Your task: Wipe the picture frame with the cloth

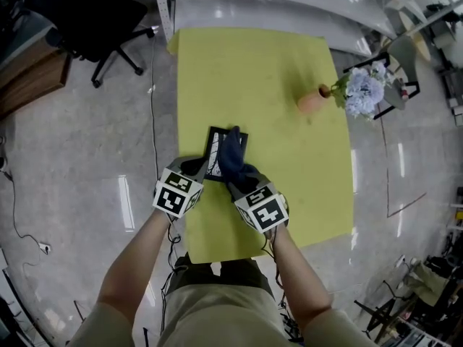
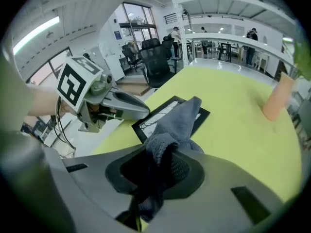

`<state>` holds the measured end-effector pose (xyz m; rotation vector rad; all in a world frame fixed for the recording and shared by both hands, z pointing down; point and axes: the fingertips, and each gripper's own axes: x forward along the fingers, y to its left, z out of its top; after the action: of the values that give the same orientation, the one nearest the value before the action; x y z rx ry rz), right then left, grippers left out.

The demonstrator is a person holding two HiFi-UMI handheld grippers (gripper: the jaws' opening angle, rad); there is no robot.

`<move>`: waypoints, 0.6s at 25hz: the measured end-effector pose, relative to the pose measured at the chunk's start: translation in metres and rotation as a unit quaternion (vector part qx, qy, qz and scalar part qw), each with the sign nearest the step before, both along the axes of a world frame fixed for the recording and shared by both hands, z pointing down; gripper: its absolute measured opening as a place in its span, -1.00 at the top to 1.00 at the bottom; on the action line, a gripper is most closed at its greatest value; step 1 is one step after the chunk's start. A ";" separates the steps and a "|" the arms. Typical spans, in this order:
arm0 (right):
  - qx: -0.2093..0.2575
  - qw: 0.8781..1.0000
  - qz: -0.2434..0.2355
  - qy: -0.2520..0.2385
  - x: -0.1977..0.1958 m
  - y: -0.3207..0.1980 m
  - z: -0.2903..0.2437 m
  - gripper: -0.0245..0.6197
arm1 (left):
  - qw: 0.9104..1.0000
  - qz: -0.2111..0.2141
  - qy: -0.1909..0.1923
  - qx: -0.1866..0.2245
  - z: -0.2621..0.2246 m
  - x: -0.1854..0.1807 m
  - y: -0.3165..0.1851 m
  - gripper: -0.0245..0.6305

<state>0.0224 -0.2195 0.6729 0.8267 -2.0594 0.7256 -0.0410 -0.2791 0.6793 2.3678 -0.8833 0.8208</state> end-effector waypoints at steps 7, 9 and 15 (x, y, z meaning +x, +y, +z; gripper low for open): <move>0.031 0.998 0.043 0.033 0.053 0.002 -0.021 0.69 | 0.998 0.015 -0.050 0.036 -0.005 -0.002 0.003 0.90; 0.052 0.997 0.058 0.017 0.063 -0.002 -0.040 0.69 | 0.997 0.016 -0.057 0.046 -0.016 -0.009 0.007 0.90; 0.122 0.987 0.100 -0.023 0.081 -0.008 -0.108 0.69 | 0.997 -0.007 -0.036 0.074 -0.065 -0.023 0.019 0.90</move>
<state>0.1030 -0.2276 0.5648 1.1781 -2.1552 0.6096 -0.0639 -0.2599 0.6148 2.4684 -1.0210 0.8665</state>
